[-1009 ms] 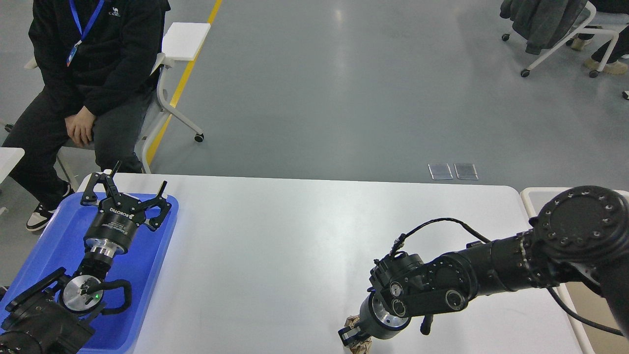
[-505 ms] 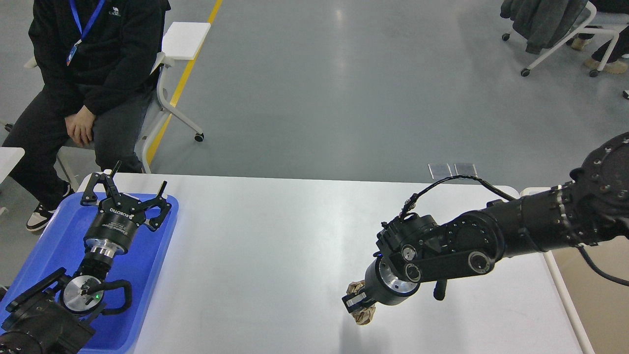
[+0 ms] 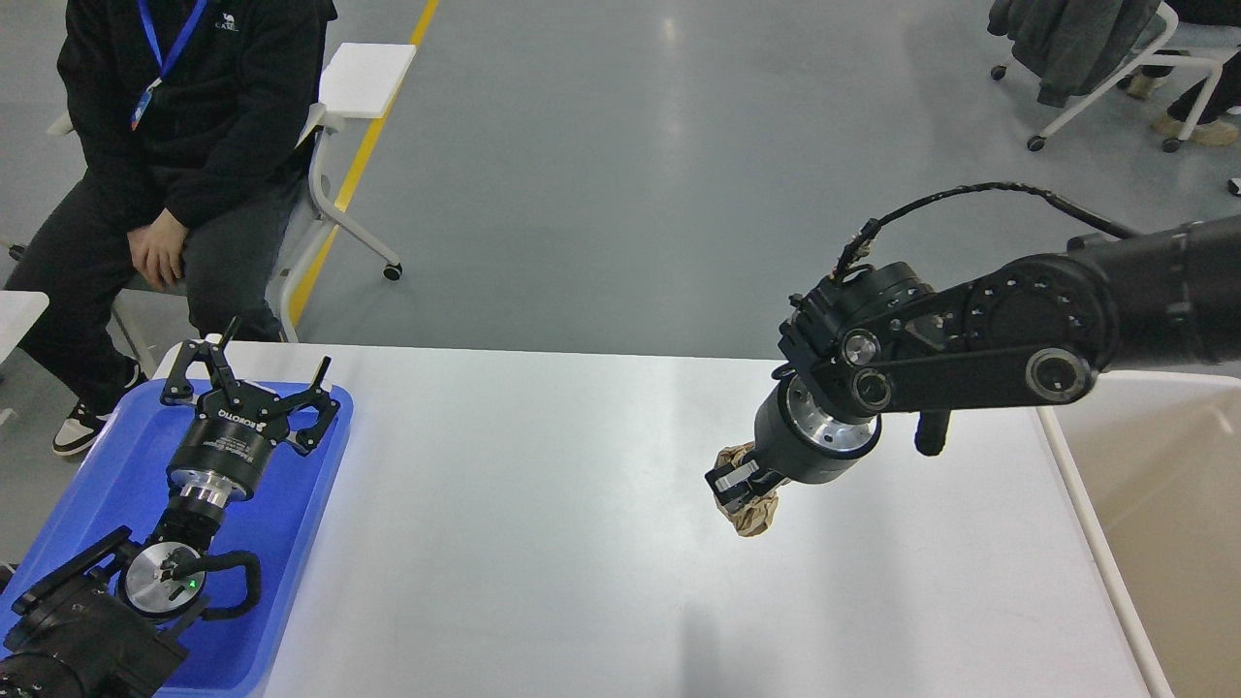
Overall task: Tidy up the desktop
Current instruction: 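Lift the paper ball and carry it toward the beige bin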
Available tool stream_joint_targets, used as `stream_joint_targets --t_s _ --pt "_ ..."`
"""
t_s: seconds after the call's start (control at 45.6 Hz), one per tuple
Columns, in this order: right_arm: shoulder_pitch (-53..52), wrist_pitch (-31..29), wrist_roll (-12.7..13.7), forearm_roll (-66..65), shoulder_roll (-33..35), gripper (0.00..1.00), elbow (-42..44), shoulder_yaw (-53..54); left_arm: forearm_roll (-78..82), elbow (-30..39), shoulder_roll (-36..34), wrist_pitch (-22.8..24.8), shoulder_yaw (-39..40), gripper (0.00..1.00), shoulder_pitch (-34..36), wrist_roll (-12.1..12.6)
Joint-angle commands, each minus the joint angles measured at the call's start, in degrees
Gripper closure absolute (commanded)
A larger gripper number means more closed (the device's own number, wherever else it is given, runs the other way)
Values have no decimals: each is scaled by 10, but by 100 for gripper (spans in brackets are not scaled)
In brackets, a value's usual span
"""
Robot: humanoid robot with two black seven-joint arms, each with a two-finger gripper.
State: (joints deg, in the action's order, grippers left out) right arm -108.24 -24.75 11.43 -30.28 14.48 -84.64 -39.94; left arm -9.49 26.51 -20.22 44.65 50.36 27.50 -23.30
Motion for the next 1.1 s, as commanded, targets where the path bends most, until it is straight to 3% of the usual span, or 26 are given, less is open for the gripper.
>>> stream_joint_targets --t_s 0.0,0.285,0.79,1.075 --pt "-110 -107 -2 29 47 100 -9 -1 0 -1 0 0 0 1 0 0" --pt "-226 -202 -3 65 71 100 -9 -1 0 -1 0 0 0 1 0 0" --pt "-356 -202 -3 70 110 100 -9 -31 0 -1 0 0 0 1 -1 0" --pt "-351 -202 -2 65 107 100 -4 -53 0 -1 0 0 0 1 -1 0"
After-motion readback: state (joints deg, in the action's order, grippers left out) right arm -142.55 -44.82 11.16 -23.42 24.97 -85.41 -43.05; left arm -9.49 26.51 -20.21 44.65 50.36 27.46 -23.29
